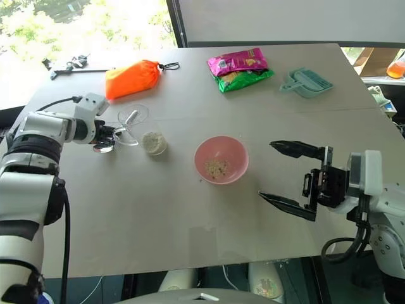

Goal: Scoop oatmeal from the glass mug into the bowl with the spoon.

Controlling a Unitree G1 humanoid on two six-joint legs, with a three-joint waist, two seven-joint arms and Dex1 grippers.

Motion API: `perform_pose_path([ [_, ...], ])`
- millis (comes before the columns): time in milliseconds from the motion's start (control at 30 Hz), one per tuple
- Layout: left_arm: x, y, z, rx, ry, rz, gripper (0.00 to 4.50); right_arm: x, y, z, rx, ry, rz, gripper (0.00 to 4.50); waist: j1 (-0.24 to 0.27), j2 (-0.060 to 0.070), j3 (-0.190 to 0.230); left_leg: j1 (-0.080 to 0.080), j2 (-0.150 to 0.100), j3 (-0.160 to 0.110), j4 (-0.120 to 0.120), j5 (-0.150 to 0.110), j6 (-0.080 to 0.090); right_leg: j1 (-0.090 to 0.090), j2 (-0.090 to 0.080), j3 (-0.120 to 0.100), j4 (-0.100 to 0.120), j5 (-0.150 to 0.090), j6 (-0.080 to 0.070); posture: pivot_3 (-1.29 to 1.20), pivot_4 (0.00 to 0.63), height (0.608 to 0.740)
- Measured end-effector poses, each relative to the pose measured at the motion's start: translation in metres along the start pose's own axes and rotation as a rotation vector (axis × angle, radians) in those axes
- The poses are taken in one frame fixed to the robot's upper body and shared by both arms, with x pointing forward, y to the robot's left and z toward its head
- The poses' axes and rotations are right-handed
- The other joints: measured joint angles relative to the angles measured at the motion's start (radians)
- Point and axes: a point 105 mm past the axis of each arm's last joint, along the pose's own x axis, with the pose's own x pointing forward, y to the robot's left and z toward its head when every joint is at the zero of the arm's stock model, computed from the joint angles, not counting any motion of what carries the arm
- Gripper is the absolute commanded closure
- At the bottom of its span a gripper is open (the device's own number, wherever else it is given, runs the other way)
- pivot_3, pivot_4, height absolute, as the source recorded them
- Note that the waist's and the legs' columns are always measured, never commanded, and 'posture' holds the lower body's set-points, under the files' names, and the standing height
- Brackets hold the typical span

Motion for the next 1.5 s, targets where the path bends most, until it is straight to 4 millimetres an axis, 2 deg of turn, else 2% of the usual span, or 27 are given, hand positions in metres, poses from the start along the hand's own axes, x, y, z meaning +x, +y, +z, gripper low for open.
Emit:
perform_pose_path([
  [200,-0.003,0.003,-0.003,-0.054,-0.022,-0.002,4.47,0.000,-0.001,0.000,0.001,0.001,-0.006,0.00,-0.003,0.000,0.000,0.000,0.000,0.000,0.000,0.000,0.000,0.000,0.000,0.000,0.000,0.000,0.000,0.00,0.150,0.740],
  [467,-0.025,0.020,-0.030,-0.153,-0.038,0.043,4.47,0.003,-0.002,0.005,0.013,-0.023,-0.043,0.00,-0.015,0.000,0.000,-0.001,0.000,-0.001,0.000,0.000,0.000,0.000,0.000,-0.001,-0.001,0.000,0.000,0.00,0.150,0.740],
  [567,-0.038,0.017,-0.043,-0.151,-0.051,0.060,4.47,0.002,0.000,0.005,0.031,-0.018,-0.054,0.00,-0.013,0.000,0.000,-0.002,0.001,-0.002,0.000,0.000,0.000,0.000,-0.001,-0.001,-0.001,0.000,0.000,0.00,0.150,0.740],
  [733,-0.064,0.006,-0.049,-0.132,-0.110,0.082,4.47,0.000,0.004,0.003,0.049,-0.009,-0.065,0.00,0.003,0.000,0.000,-0.002,0.001,-0.002,0.001,0.000,0.000,0.000,-0.001,-0.001,-0.001,0.000,0.000,0.00,0.150,0.740],
  [933,-0.104,0.002,-0.050,-0.138,-0.280,0.146,4.47,0.000,0.004,0.002,0.050,-0.005,-0.050,0.00,0.011,0.000,0.000,-0.001,0.001,-0.001,0.000,0.000,0.000,0.001,-0.002,0.000,-0.002,0.000,0.000,0.00,0.150,0.740],
  [1033,-0.114,0.002,-0.058,-0.089,-0.385,0.198,4.47,-0.001,0.004,0.000,0.054,0.002,-0.049,0.00,0.013,0.000,0.000,0.000,0.001,0.000,-0.001,0.000,0.000,0.001,-0.002,0.000,-0.002,0.000,0.000,0.00,0.150,0.740],
  [1133,-0.124,0.002,-0.056,-0.044,-0.475,0.242,4.47,-0.002,0.001,-0.003,0.059,0.014,-0.064,0.00,0.027,-0.001,0.000,-0.001,0.001,-0.001,-0.001,0.000,0.000,0.001,-0.002,-0.001,-0.002,0.000,0.000,0.00,0.150,0.740],
  [1167,-0.134,-0.002,-0.053,-0.003,-0.526,0.260,4.47,-0.002,0.000,-0.005,0.059,0.024,-0.079,0.00,0.029,-0.001,0.000,-0.001,0.001,0.000,-0.001,0.000,0.000,0.001,-0.002,0.000,-0.003,0.000,0.000,0.00,0.150,0.740],
  [1200,-0.148,-0.014,-0.043,0.038,-0.623,0.237,4.47,-0.004,-0.003,-0.009,0.067,0.043,-0.114,0.00,0.031,-0.001,-0.001,-0.001,0.001,0.001,-0.001,0.000,0.000,0.001,-0.003,0.000,-0.003,0.000,0.000,0.00,0.150,0.740],
  [1267,-0.162,-0.024,-0.030,0.093,-0.705,0.221,4.47,-0.004,-0.005,-0.012,0.077,0.062,-0.142,0.00,0.039,-0.002,-0.001,-0.002,0.001,-0.001,-0.001,0.000,0.000,0.001,-0.003,-0.001,-0.003,0.000,0.000,0.00,0.150,0.740],
  [1333,-0.184,-0.046,-0.013,0.188,-0.806,0.191,4.47,-0.007,-0.008,-0.019,0.096,0.105,-0.193,0.00,0.041,-0.002,-0.001,-0.001,0.001,0.000,-0.001,0.000,0.000,0.002,-0.003,-0.001,-0.004,0.000,0.000,0.00,0.150,0.740],
  [1433,-0.189,-0.081,-0.002,0.313,-0.851,0.110,4.47,-0.007,-0.008,-0.024,0.114,0.127,-0.205,0.00,0.039,-0.001,-0.001,0.001,0.001,0.001,-0.001,0.000,0.000,0.003,-0.003,0.000,-0.003,0.000,0.000,0.00,0.150,0.740],
  [1500,-0.183,-0.108,0.006,0.362,-0.874,0.013,4.47,-0.006,-0.006,-0.028,0.132,0.165,-0.188,0.00,0.038,-0.001,-0.001,0.001,0.001,0.001,-0.001,0.000,0.000,0.004,-0.003,0.000,-0.003,0.000,0.000,0.00,0.150,0.740],
])
